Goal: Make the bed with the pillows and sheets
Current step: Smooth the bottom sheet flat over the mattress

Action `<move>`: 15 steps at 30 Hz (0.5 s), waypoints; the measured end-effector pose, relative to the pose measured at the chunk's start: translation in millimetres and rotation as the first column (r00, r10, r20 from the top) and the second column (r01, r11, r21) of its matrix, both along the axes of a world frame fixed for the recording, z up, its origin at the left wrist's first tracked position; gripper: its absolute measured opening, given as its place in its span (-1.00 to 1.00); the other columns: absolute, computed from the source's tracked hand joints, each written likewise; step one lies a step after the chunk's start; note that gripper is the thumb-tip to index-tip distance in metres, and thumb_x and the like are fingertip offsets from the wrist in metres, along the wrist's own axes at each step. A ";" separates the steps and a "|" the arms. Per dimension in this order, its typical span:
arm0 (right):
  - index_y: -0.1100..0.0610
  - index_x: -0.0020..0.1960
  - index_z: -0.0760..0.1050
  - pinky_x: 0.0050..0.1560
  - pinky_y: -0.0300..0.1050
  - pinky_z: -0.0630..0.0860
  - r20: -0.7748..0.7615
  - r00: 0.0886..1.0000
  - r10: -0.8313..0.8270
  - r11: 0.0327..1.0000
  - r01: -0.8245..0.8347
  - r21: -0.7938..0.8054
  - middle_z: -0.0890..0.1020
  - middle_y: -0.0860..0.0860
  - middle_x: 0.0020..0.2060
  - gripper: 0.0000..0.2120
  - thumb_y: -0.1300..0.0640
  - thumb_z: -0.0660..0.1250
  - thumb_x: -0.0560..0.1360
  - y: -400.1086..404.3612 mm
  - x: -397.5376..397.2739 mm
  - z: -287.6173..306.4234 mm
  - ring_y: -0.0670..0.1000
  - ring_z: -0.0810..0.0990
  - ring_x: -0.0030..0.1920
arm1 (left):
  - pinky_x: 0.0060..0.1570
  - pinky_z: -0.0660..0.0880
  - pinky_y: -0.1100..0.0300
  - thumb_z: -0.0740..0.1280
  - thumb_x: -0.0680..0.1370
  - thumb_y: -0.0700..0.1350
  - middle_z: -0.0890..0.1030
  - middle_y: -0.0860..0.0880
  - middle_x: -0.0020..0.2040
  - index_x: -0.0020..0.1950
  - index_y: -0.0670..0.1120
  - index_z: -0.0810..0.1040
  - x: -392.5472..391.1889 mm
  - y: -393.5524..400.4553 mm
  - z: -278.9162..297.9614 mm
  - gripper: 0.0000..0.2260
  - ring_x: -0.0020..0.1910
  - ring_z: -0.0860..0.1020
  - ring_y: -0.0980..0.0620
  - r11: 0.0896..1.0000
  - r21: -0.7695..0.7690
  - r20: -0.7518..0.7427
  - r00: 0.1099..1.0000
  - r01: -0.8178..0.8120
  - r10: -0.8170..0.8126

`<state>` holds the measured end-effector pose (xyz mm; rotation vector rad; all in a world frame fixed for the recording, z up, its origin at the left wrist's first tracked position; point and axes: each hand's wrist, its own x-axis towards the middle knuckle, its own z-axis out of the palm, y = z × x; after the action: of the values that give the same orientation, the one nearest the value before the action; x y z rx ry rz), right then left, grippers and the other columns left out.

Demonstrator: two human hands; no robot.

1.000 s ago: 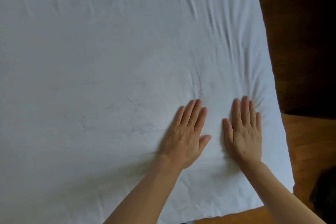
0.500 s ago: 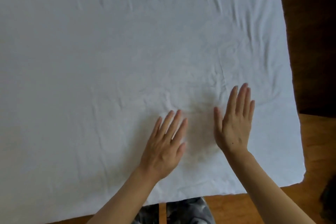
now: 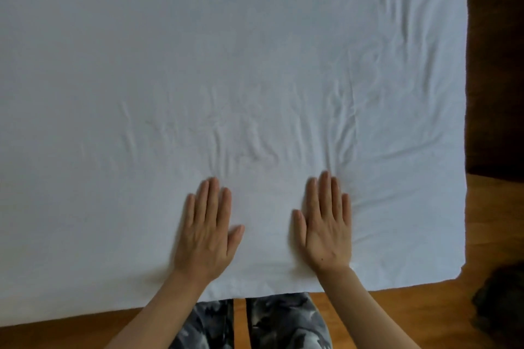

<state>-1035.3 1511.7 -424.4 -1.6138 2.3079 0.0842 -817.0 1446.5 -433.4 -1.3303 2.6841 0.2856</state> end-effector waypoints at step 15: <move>0.16 0.56 -0.06 0.52 0.09 -0.16 -0.009 0.999 -0.032 0.986 0.030 -0.166 0.02 0.21 0.53 -0.42 -0.11 -0.10 0.64 -58.9 -65.8 41.5 0.21 -0.07 0.54 | 0.51 0.02 -0.12 0.04 0.65 0.10 0.10 -0.28 0.54 0.55 -0.27 0.05 -66.1 -26.3 39.1 -0.40 0.53 0.10 -0.24 0.994 -0.001 -0.253 0.962 0.107 -0.104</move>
<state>-1101.1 1452.7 -382.9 -1.6574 2.4043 -0.1088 -883.1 1420.1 -394.4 -1.2154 2.9429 0.4908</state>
